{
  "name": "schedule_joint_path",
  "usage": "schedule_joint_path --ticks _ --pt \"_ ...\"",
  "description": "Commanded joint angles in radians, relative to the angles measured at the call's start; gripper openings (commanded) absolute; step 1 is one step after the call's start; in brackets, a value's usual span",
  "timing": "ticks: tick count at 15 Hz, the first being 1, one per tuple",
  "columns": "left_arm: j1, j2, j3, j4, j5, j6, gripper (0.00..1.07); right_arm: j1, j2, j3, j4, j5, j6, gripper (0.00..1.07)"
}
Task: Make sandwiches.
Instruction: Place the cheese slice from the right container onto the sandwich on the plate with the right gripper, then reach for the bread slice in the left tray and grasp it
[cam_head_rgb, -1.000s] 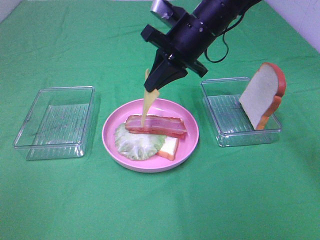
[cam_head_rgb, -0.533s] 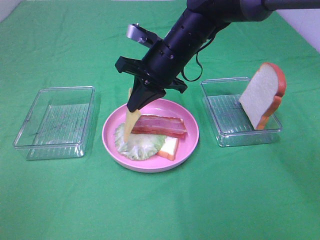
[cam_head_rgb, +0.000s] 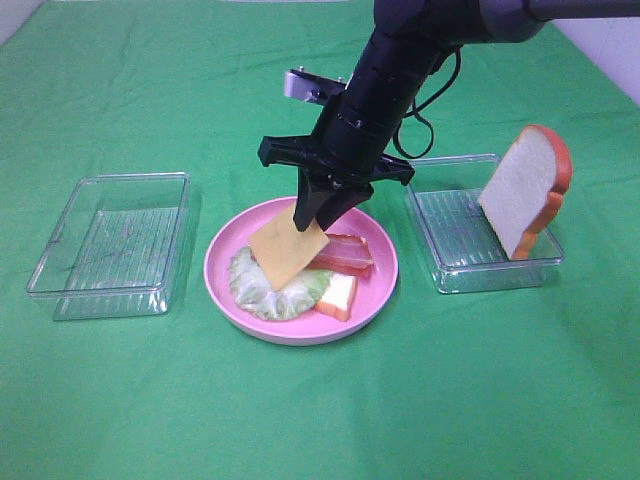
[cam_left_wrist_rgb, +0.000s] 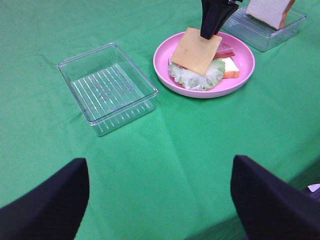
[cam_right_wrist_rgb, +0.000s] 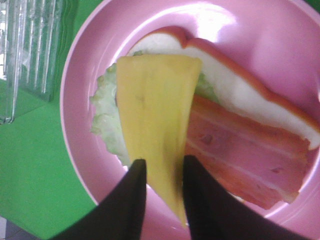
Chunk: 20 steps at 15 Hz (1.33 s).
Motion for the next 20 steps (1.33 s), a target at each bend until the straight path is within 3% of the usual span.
schedule_joint_path --ticks 1,3,7,12,17,18,20 --pt "0.001 -0.008 0.004 0.002 -0.007 0.000 0.75 0.003 -0.002 0.006 -0.069 -0.001 0.042 0.64" --pt "0.001 -0.008 0.004 0.002 -0.007 0.000 0.75 0.003 -0.007 0.004 -0.120 0.004 0.077 0.70" --pt "0.001 -0.008 0.004 0.002 -0.007 -0.001 0.75 0.001 -0.100 0.002 -0.281 0.014 0.122 0.70" --pt "0.001 -0.008 0.004 0.002 -0.007 -0.001 0.75 -0.073 -0.264 0.002 -0.369 0.088 0.121 0.70" --pt "0.001 -0.008 0.004 0.002 -0.007 -0.001 0.75 -0.254 -0.351 0.002 -0.422 0.179 0.117 0.70" --pt "0.001 -0.008 0.004 0.002 -0.007 -0.001 0.75 -0.323 -0.339 0.005 -0.422 0.219 0.106 0.70" --pt "0.001 -0.008 0.004 0.002 -0.007 -0.001 0.75 -0.364 -0.331 0.005 -0.415 0.227 0.098 0.70"
